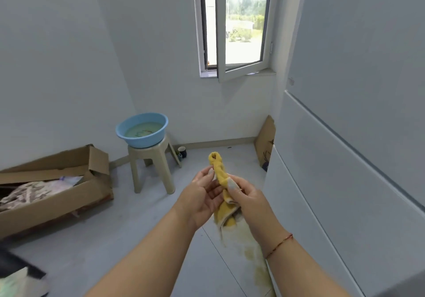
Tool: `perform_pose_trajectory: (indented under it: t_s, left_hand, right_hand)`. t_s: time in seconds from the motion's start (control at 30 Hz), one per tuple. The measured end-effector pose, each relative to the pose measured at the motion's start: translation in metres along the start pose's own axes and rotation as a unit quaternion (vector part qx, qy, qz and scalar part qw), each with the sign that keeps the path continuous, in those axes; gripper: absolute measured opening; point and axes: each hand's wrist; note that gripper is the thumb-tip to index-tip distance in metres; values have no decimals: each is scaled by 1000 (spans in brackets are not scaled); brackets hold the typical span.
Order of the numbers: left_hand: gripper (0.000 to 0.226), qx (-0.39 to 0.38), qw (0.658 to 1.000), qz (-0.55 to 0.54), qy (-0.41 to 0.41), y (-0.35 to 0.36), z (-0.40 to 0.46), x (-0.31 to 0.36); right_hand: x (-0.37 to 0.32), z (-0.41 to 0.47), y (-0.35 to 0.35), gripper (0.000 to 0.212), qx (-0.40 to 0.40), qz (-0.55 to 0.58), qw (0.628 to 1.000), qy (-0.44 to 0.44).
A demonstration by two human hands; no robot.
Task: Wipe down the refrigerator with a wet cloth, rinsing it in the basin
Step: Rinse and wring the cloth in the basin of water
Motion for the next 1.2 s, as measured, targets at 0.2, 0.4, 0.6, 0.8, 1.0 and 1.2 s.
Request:
perform_pose_trajectory:
  t_s: [0.2,0.4,0.6,0.8,1.0,1.2]
  left_hand:
    - [35,28,999,11,29,-29,46,36]
    - [40,43,998,32,24,-47,117,84]
    - [33,96,982,157,33,-65,185,129]
    - [30,172,928,324,56,-102,224,162]
    - [24,134,915,377,50,-177,252,203]
    - [44,46,871,485,-60,-277,297,246]
  right_hand:
    - [3,81,24,38,17,27,999,40]
    - [-1,172,30,18,-30,22,999,31]
    - [-17,268,34,21,17,42,998,42]
    - [-28,339,41,25,68,-19,997,4]
    - [-25,419,65,31,81,0,997,22]
    - [-9,512,124,39,69,9,997,12]
Point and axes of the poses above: each hand's wrist, its own z-axis towards the middle knuckle, its own y-axis out of the palm, x = y × z, and after that the axes turned 9 degrees about z, right-handed
